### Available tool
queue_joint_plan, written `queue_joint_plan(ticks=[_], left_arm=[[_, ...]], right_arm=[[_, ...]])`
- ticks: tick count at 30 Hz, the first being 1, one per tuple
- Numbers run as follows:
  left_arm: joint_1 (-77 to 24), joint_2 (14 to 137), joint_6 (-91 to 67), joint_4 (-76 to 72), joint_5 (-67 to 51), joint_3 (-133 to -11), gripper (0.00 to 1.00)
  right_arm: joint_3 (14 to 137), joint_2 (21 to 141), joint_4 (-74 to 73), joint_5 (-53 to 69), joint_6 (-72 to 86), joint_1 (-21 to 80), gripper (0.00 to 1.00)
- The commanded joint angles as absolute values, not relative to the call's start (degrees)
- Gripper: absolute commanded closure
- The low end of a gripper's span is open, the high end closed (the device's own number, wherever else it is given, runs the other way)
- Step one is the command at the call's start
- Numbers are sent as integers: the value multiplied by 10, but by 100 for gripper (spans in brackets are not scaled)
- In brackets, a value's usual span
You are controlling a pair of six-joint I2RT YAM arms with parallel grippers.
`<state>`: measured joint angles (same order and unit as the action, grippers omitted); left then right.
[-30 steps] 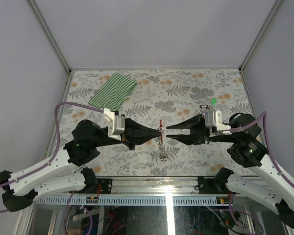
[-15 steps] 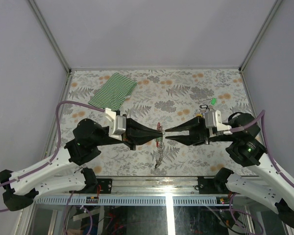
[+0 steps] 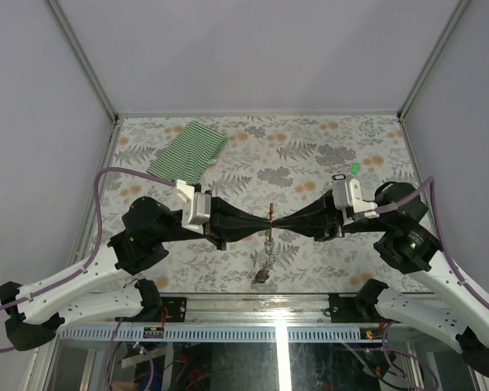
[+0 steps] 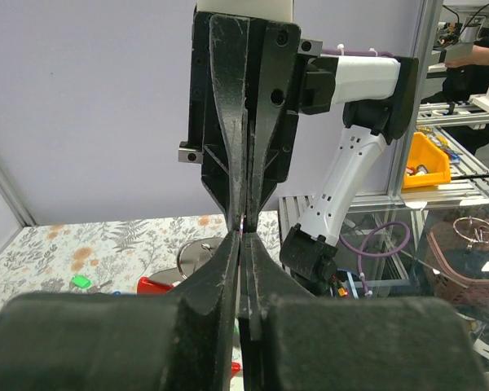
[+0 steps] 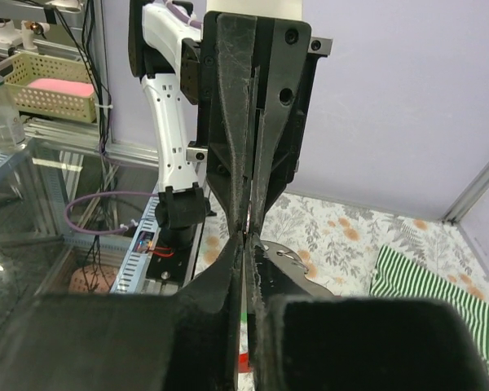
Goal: Put the keys on the keyring
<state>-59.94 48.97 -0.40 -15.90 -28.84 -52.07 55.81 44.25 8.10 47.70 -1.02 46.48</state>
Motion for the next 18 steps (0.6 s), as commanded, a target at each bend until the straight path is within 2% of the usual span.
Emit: queue_joint_plan(ticks=[1, 4, 8, 18], left_arm=[[-598, 488, -5, -205, -292, -545, 100], [-598, 489, -7, -201, -290, -547, 100], [-597, 493, 0, -179, -290, -556, 89], [-597, 501, 11, -136, -289, -569, 76]], right_arm=[[628, 463, 16, 488, -24, 468, 100], [670, 476, -48, 484, -54, 468, 100], [684, 468, -75, 481, -80, 468, 100], [697, 461, -106, 466, -106, 468, 100]])
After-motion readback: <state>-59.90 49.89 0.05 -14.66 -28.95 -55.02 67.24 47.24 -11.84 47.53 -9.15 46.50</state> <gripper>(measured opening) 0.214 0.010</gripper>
